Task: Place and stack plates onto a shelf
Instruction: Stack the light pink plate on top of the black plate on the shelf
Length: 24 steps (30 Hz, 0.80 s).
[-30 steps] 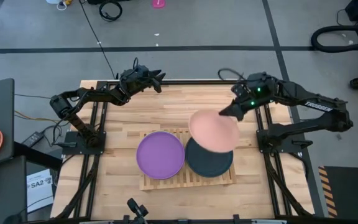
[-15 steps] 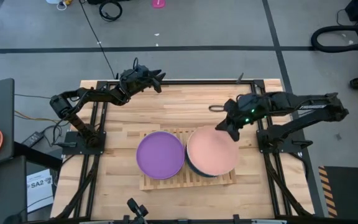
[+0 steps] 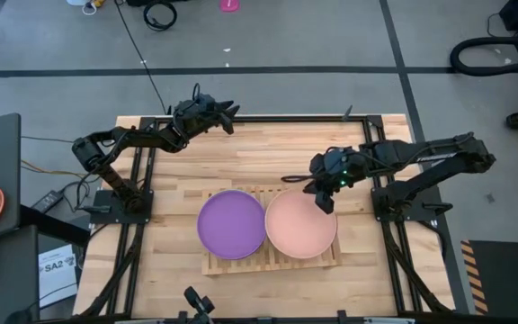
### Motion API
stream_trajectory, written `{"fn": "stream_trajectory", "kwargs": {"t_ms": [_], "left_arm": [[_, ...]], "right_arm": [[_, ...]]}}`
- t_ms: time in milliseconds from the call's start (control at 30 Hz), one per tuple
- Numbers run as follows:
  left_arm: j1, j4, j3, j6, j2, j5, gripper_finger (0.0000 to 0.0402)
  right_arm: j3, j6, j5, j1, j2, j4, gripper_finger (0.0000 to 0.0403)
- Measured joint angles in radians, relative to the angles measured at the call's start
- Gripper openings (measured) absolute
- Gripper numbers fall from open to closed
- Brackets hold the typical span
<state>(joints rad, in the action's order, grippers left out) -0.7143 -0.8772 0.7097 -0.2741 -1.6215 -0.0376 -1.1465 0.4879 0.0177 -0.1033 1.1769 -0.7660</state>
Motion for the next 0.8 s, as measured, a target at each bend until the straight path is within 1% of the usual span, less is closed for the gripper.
{"fn": "stream_trajectory", "kwargs": {"t_ms": [133, 600, 800], "left_arm": [[0.0, 0.0, 0.0, 0.0, 0.0, 0.0, 0.0178], [0.0, 0.0, 0.0, 0.0, 0.0, 0.0, 0.0178], [0.0, 0.0, 0.0, 0.0, 0.0, 0.0, 0.0178]], "right_arm": [[0.0, 0.006, -0.001, 0.001, -0.003, -0.001, 0.0022], [0.0, 0.006, -0.011, 0.002, -0.006, 0.001, 0.0042], [0.0, 0.006, -0.011, 0.002, -0.006, 0.001, 0.0074]]}}
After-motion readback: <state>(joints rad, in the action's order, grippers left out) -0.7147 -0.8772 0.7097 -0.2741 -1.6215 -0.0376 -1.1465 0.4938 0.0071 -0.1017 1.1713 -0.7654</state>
